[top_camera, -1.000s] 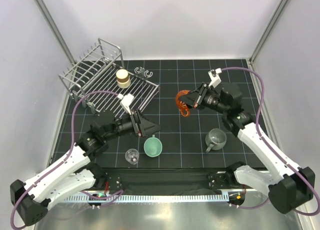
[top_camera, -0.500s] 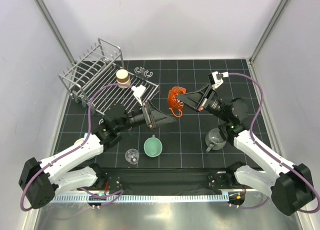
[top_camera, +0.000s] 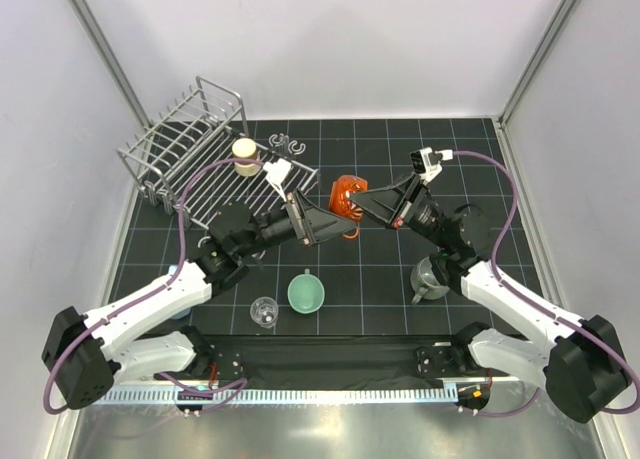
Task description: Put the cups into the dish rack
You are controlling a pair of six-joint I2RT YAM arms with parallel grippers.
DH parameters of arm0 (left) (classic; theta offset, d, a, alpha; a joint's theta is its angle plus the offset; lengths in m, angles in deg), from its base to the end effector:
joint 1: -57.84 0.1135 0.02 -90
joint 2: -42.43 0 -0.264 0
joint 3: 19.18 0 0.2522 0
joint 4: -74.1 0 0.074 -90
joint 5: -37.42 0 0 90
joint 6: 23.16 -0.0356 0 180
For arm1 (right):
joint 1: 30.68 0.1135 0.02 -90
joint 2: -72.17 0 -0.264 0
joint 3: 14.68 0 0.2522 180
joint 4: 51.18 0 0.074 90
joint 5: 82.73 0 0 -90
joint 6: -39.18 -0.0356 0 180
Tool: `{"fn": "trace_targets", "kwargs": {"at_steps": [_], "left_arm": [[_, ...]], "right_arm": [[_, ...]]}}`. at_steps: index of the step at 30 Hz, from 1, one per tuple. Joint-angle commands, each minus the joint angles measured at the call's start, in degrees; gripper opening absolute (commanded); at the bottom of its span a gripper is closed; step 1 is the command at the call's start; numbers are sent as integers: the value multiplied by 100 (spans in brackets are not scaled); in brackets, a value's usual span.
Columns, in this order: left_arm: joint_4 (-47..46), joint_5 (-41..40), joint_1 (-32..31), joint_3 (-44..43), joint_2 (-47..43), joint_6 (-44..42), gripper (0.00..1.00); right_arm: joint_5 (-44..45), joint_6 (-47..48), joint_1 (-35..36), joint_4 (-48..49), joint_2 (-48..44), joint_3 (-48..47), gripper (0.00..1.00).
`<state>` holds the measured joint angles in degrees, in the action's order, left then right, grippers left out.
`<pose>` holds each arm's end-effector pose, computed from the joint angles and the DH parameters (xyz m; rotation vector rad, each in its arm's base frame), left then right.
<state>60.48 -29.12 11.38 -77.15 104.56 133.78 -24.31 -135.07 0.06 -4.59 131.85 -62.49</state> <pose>0.1642 -0.1934 0.3461 0.1065 1.7262 -1.8487 0.1789 0.1281 0.3489 -0.0370 1.3126 2.0363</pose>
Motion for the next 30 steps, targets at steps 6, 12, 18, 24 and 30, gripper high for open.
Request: {"fn": "trace_targets", "kwargs": {"at_steps": [6,12,18,24,30], "left_arm": [[-198,-333,-100,-220,80,30,36],[3,-465,-109,-229,-34,-110,0],[1838,-1229,-100,-702,-456,-1339,0],[3851,-2792,-74,-1282,-571,-2886,0],[4829,-3831,487,-1801,114,-3942,0]], "right_arm": [[854,418,380,591,-193,134,4],[934,567,424,417,-229,205,4],[1195,1944,424,-2920,-1053,-206,60],[3073,3798,433,-7266,-2118,-1251,72],[4062,4741,424,-9322,-2127,-2245,72]]}}
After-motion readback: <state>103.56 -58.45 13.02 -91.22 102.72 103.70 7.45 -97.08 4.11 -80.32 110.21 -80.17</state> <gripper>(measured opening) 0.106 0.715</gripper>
